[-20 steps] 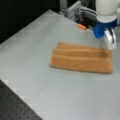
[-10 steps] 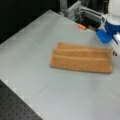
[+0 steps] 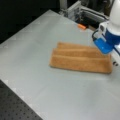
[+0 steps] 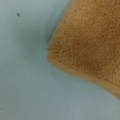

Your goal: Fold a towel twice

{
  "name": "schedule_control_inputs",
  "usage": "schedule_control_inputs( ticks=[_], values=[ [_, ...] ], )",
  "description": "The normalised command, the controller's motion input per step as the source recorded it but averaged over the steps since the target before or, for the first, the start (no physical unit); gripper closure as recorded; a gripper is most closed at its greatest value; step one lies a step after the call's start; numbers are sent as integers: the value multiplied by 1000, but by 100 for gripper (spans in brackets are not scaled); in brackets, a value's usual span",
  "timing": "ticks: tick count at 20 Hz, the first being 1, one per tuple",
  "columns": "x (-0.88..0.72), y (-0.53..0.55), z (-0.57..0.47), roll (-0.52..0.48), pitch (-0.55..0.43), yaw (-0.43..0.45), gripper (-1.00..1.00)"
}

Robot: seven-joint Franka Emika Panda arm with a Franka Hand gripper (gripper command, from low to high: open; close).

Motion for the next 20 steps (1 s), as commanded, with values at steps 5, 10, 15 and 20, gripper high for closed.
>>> schedule_control_inputs(
  ticks=[5,10,15,20],
  values=[
    [356,289,-150,-339,234,76,-100],
    [124,194,-141,-258,150,126,-100],
    [20,121,-76,-243,85,200,-100],
    [-49,65,-116,-318,16,263,-100]
  ],
)
